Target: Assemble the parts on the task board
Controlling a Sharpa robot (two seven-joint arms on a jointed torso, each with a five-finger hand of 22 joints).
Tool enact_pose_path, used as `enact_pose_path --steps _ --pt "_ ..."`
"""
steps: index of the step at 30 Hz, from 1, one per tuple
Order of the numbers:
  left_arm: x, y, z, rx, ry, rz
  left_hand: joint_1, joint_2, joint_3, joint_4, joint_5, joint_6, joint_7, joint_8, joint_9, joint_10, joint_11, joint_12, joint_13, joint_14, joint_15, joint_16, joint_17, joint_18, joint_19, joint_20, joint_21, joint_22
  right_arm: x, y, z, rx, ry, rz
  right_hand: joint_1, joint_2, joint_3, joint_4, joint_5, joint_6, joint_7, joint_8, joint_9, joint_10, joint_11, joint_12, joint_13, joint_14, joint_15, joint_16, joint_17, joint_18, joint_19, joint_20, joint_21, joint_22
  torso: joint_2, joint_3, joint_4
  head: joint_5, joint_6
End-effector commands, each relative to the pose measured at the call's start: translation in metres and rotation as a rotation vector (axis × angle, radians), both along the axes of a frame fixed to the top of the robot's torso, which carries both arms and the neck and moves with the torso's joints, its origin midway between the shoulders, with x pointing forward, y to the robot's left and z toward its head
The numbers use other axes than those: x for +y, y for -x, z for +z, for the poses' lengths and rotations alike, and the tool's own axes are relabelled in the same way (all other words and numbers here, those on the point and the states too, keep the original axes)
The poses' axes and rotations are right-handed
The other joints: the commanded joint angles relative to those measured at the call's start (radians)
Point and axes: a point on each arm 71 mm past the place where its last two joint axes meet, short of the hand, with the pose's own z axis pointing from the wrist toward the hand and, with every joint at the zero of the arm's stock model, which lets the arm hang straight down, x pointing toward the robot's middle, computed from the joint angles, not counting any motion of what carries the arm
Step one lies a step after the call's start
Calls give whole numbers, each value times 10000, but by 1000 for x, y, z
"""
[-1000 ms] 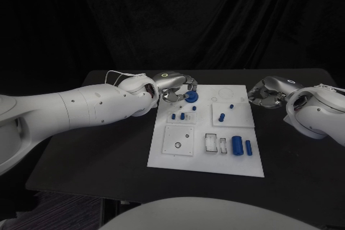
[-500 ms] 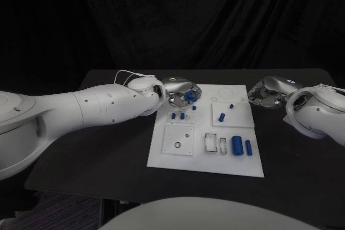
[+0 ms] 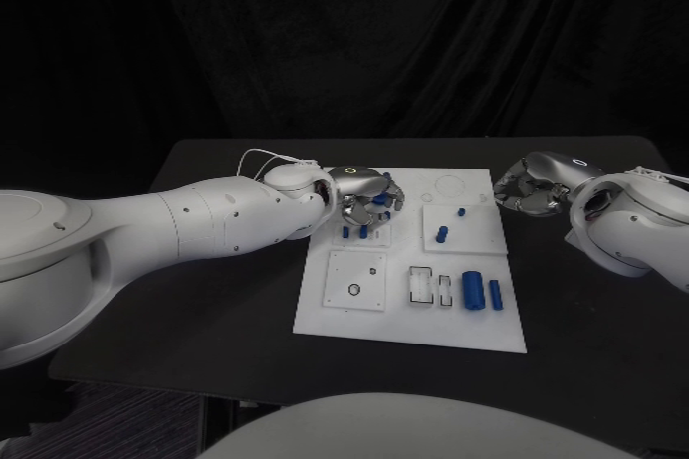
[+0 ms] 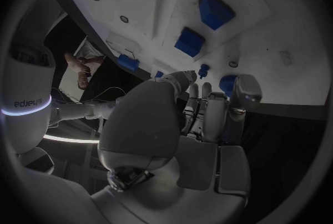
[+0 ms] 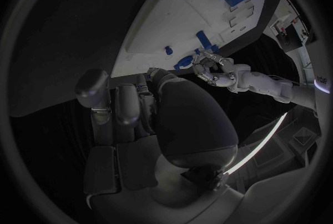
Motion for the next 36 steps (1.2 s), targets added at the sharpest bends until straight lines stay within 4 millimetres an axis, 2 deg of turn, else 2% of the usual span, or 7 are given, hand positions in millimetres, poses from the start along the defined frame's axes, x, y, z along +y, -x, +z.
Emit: enact_pose_path --steps 1,14,19,31,36 --pt "-3 1 -2 118 -16 -129 -80 32 36 -60 -34 90 -11 -70 -12 50 38 81 16 -35 33 43 22 203 -3 33 46 1144 0 1 -1 66 51 -32 -82 -5 9 51 60 56 -21 48 -6 -62 -14 -20 462 -44 -27 -20 -9 85 -25 -17 -46 1120 -3 -3 7 4 -1" --pt "-5 -2 -6 199 -149 52 -157 114 93 -161 7 309 47 -97 -58 117 28 226 46 -66 33 61 -32 209 -22 45 82 1143 1 1 -2 144 92 -30 -89 -9 7 54 61 49 -19 44 -8 -74 -15 -30 449 -51 -26 -37 -26 86 -27 -17 -54 1119 6 -4 7 14 -1" --pt "-5 -3 -7 263 -227 121 -257 163 122 -263 8 636 129 -102 -98 176 7 323 36 -93 21 77 -85 213 -40 42 116 1142 1 1 -2 164 101 -27 -95 -13 5 58 60 42 -16 39 -11 -83 -16 -38 439 -57 -26 -52 -41 90 -34 -17 -81 1113 5 6 16 5 -1" --pt "-6 -5 -10 413 -371 201 -283 186 130 -310 -2 747 150 -104 -105 217 -7 363 30 -118 12 78 -122 217 -57 37 118 1137 2 1 -2 190 112 -19 -95 -13 5 58 60 42 -16 39 -11 -83 -16 -38 439 -57 -26 -52 -41 90 -34 -17 -81 1113 2 7 12 37 -1" --pt "-6 -5 -11 366 -334 209 -284 289 151 -411 -15 967 197 -54 -68 380 -59 474 24 -74 -25 102 -102 210 -19 13 183 1152 2 1 -2 194 113 -19 -106 -10 7 67 59 37 -17 34 -13 -81 -16 -36 442 -59 -25 -53 -41 91 -36 -16 -89 1113 7 7 21 23 -1"
